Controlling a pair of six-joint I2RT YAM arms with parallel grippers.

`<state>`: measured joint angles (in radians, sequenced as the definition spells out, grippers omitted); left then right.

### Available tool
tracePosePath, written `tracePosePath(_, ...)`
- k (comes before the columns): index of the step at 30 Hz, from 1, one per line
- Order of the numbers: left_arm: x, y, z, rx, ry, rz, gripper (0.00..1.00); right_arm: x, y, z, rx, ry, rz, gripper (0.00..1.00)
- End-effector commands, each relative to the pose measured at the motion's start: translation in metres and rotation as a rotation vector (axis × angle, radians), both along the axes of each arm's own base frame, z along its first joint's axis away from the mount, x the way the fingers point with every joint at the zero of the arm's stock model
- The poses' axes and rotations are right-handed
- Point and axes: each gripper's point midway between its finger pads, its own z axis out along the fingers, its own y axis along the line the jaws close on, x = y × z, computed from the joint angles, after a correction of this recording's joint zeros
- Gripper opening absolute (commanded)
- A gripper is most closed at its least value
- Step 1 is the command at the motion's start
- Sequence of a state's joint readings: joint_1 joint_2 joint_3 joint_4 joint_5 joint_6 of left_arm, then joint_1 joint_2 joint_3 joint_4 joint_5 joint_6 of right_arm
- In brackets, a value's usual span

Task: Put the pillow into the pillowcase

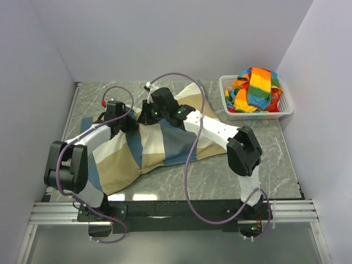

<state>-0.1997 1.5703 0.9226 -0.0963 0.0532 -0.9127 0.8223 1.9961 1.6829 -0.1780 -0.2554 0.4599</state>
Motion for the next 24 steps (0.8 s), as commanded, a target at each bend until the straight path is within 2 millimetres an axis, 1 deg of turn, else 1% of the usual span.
tracePosePath(1, -0.002, -0.001, 0.038, -0.04, -0.075, -0.04, 0.28, 0.005, 0.004, 0.064, 0.118, -0.114, -0.02, 0.0)
tracePosePath(2, -0.006, 0.003, 0.05, -0.032, -0.09, -0.036, 0.37, 0.005, 0.006, 0.062, 0.114, -0.113, -0.017, 0.0)
tracePosePath(3, -0.009, 0.007, 0.054, -0.024, -0.092, -0.031, 0.42, 0.007, 0.006, 0.066, 0.119, -0.119, -0.02, 0.0)
tracePosePath(5, -0.015, 0.018, 0.064, -0.006, -0.097, -0.023, 0.47, 0.008, 0.008, 0.067, 0.117, -0.121, -0.019, 0.0)
tracePosePath(6, -0.017, 0.021, 0.066, 0.002, -0.093, -0.021, 0.48, 0.01, 0.009, 0.074, 0.124, -0.133, -0.017, 0.0)
tracePosePath(8, -0.022, 0.034, 0.073, 0.029, -0.098, 0.002, 0.51, 0.011, 0.011, 0.073, 0.115, -0.135, -0.014, 0.0)
tracePosePath(9, -0.027, 0.039, 0.073, 0.038, -0.082, 0.012, 0.51, 0.013, 0.011, 0.078, 0.122, -0.143, -0.015, 0.0)
tracePosePath(10, -0.03, 0.047, 0.073, 0.041, -0.081, 0.028, 0.51, 0.013, 0.012, 0.077, 0.117, -0.14, -0.014, 0.0)
tracePosePath(11, -0.034, 0.051, 0.079, 0.044, -0.096, 0.042, 0.49, 0.014, 0.013, 0.078, 0.117, -0.143, -0.012, 0.0)
tracePosePath(12, -0.038, 0.057, 0.078, 0.049, -0.085, 0.06, 0.47, 0.014, 0.014, 0.082, 0.12, -0.145, -0.009, 0.0)
tracePosePath(13, -0.04, 0.068, 0.083, 0.058, -0.097, 0.099, 0.45, 0.014, 0.015, 0.081, 0.121, -0.144, -0.006, 0.0)
tracePosePath(14, -0.041, 0.075, 0.083, 0.065, -0.098, 0.122, 0.43, 0.014, 0.016, 0.083, 0.125, -0.148, -0.005, 0.0)
tracePosePath(16, -0.04, 0.088, 0.088, 0.063, -0.123, 0.176, 0.44, 0.014, 0.018, 0.081, 0.123, -0.144, -0.004, 0.0)
tracePosePath(18, -0.031, 0.097, 0.094, 0.038, -0.154, 0.2, 0.42, 0.011, 0.022, 0.083, 0.123, -0.145, 0.008, 0.0)
tracePosePath(19, -0.021, 0.101, 0.093, 0.038, -0.146, 0.212, 0.4, 0.01, 0.022, 0.085, 0.124, -0.151, 0.011, 0.0)
tracePosePath(20, -0.015, 0.104, 0.092, 0.043, -0.14, 0.221, 0.31, 0.009, 0.023, 0.086, 0.122, -0.155, 0.015, 0.0)
tracePosePath(21, -0.009, 0.101, 0.089, 0.037, -0.129, 0.209, 0.25, 0.008, 0.023, 0.087, 0.119, -0.159, 0.01, 0.0)
tracePosePath(22, 0.003, 0.098, 0.083, 0.023, -0.108, 0.187, 0.19, 0.003, 0.025, 0.09, 0.12, -0.166, 0.015, 0.0)
tracePosePath(23, 0.008, 0.094, 0.078, 0.009, -0.095, 0.17, 0.1, 0.001, 0.025, 0.092, 0.115, -0.177, 0.016, 0.0)
tracePosePath(24, 0.012, 0.086, 0.076, -0.026, -0.091, 0.139, 0.07, 0.0, 0.025, 0.092, 0.107, -0.178, 0.016, 0.0)
